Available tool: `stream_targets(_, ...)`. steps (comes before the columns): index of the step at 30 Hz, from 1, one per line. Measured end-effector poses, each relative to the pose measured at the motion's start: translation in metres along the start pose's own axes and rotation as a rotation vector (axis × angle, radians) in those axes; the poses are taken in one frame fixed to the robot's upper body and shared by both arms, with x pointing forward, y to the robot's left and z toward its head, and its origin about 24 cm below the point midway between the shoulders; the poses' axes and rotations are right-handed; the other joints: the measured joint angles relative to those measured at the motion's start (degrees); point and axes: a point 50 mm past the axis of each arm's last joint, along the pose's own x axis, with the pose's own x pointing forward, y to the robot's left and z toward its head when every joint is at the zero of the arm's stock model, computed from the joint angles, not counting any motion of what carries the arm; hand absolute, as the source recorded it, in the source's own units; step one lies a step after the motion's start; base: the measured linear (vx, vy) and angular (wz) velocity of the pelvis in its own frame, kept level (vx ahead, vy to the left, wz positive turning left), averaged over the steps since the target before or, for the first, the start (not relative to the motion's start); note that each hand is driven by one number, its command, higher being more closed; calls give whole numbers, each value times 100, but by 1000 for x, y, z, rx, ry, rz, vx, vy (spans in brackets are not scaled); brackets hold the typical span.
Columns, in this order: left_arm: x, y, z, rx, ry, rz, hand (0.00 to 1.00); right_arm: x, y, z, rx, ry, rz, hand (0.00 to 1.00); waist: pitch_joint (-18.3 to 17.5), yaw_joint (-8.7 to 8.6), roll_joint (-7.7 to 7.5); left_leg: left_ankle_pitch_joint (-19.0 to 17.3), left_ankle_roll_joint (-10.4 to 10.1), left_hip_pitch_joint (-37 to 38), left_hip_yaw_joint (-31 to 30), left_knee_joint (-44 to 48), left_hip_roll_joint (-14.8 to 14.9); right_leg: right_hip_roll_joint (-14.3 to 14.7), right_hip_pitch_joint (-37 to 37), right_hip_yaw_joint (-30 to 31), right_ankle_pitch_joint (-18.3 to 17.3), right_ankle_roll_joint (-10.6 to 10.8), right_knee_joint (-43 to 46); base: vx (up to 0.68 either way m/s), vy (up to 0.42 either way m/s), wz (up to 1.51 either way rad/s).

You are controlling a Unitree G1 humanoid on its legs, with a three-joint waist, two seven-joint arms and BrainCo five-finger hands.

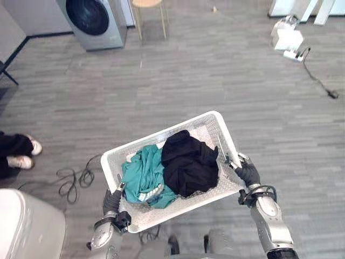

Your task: Pick up the laundry basket with both hands and put the clothes into the washing machine.

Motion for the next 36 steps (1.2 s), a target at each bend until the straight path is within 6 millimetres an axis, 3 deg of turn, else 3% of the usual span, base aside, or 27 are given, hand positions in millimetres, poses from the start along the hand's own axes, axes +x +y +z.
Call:
stream_targets(1,1,-3,0,6,0,-14,100,-2,-3,1,-1,-1,-11,100,-7,-4,-13,-14,-28,129,-44,-24,34,96,76,139,404,214,-1153,809,-183,88)
stream_targets(2,2,-6,0,6,2,-28,100,-8,-7,3,-11,-9,-24,100,-22,-68,-61,-271,-443,429,-329,38,113,181,182,397,1317,235,-1993,747,-204,85)
stream_targets(3,2,-7,-2,3,7,-28,100,-9,-8,3,-13,-8,-25,100,-18,-130,-43,-373,-481,491,-454,183,192,213,173,394,1512,63,-1701,644,-188,81)
stream_targets(5,0,-9,-6,-9,23,-22,100,-8,-9,4,-27,-1,-27,100,-14,-125,69,-348,-492,347,-555,1013,395,325,202,170,1016,-112,-1128,609,-190,25)
stream_targets(6,-2,-6,-8,-12,30,-12,100,-9,-9,4,-35,2,-18,100,8,-95,114,-66,-597,-63,-546,2200,573,427,420,34,724,-237,-941,695,-211,11)
stream_targets(7,-4,-7,-11,-26,39,-5,100,-12,-10,6,-45,0,-16,100,53,-76,195,848,-784,-599,-511,3556,814,571,816,-86,517,-362,-997,572,-165,7)
stream_targets(8,-6,-6,-14,-33,46,0,100,-15,-10,7,-50,-5,-13,100,66,-35,207,1684,-939,-879,-458,4162,934,641,1091,-98,422,-406,-1101,581,-144,1)
stream_targets(9,-10,-5,-17,-39,57,5,100,-20,-9,9,-57,-11,-8,100,81,57,234,1790,-1032,-1275,-404,5096,1093,729,1519,-82,260,-442,-1356,843,-154,-1)
stream_targets(10,-12,-7,-16,-46,48,-6,100,-26,-11,12,-61,-21,-13,100,122,100,215,1268,-896,-1987,-235,6175,1242,792,2285,-77,154,-467,-1834,700,-113,1)
stream_targets(11,-13,-7,-17,-48,50,-10,100,-27,-11,12,-63,-21,-14,100,117,142,182,1048,-795,-2211,-87,6256,1242,769,2560,-51,148,-476,-2040,668,-82,1)
stream_targets(13,-12,-8,-15,-48,41,-16,100,-27,-11,15,-66,-32,-12,100,77,273,40,471,-613,-2860,552,5283,1107,557,3294,56,149,-476,-2681,748,-41,-26)
stream_targets(15,-12,-9,-13,-59,29,-17,100,-22,-12,20,-78,-48,-8,100,97,407,0,444,-689,-3082,689,3240,980,412,3633,124,129,-440,-2933,542,16,-50)
stream_targets(16,-13,-8,-12,-69,21,-9,100,-20,-11,22,-85,-57,1,100,78,453,26,645,-929,-3072,548,1716,872,289,3842,170,-7,-221,-2981,493,106,-45)
stream_targets(17,-13,-9,-13,-77,24,-8,100,-19,-13,22,-93,-59,2,100,37,475,83,920,-1073,-3066,390,898,832,263,3978,256,-111,-57,-2982,755,220,-49)
stream_targets(18,-14,-9,-14,-77,31,-5,100,-18,-14,18,-92,-43,-1,100,11,477,73,1561,-1095,-3071,330,864,677,111,4174,339,-228,125,-2943,638,268,-43)
stream_targets(19,-15,-8,-16,-74,41,0,100,-17,-14,14,-89,-27,-3,100,-43,496,-12,1763,-940,-3035,303,963,542,-13,4206,422,-265,188,-2842,812,390,-35)
stream_targets(21,-17,-4,-18,-59,53,12,100,-14,-13,8,-81,-3,1,100,-160,435,-307,1293,-9,-2996,449,1640,182,-522,3828,734,-197,330,-1576,777,369,-17)
stream_targets(22,-17,-3,-18,-58,59,20,100,-12,-12,6,-77,7,5,100,-157,415,-380,1136,46,-2931,524,1813,124,-568,3629,770,-28,393,-1077,693,321,-6)
stream_targets(24,-20,2,-22,-34,86,41,100,-12,-9,-6,-55,55,1,100,-136,363,-451,711,225,-1994,569,1459,-50,-757,2768,766,1458,154,1231,722,311,-4)
stream_targets(25,-20,3,-21,-30,87,45,100,-12,-8,-7,-51,58,3,100,-130,343,-443,672,271,-1726,551,1291,-79,-753,2521,737,1299,72,1771,609,215,6)
stream_targets(27,-19,6,-19,-21,79,50,100,-12,-5,-7,-44,56,16,100,-104,296,-312,659,262,-775,421,659,-17,-610,1761,286,498,-99,2526,597,145,18)
stream_targets(30,-16,7,-12,-10,46,47,100,-12,0,-4,-26,31,20,100,-113,188,-261,472,77,-168,207,280,111,-380,1029,-334,11,-68,1401,524,-13,34)
stream_targets(31,-14,7,-10,-7,39,43,100,-13,-1,-4,-17,31,11,100,-114,141,-264,321,-81,79,98,185,154,-269,766,-477,68,-81,264,551,-91,48)
stream_targets(33,-14,7,-9,-3,38,40,100,-14,-1,-4,-15,31,10,100,-161,103,-337,203,-230,288,22,104,190,-181,685,-525,324,-79,-877,452,-119,45)
stream_targets(34,-14,8,-8,8,35,35,100,-17,0,-4,-12,30,9,100,-217,69,-435,18,-447,461,-58,58,139,-116,689,-465,803,-99,-1869,713,-252,68)
stream_targets(35,-15,7,-9,6,41,36,100,-21,-2,-5,-15,32,3,100,-279,16,-470,-293,-556,759,-281,108,219,-20,716,-248,1506,-181,-1758,600,-217,63)
stream_targets(36,-15,5,-13,3,52,38,100,-21,-4,-5,-21,38,-4,100,-297,29,-320,-359,-638,855,-333,213,330,96,704,-262,1274,-210,-1451,843,-325,36)
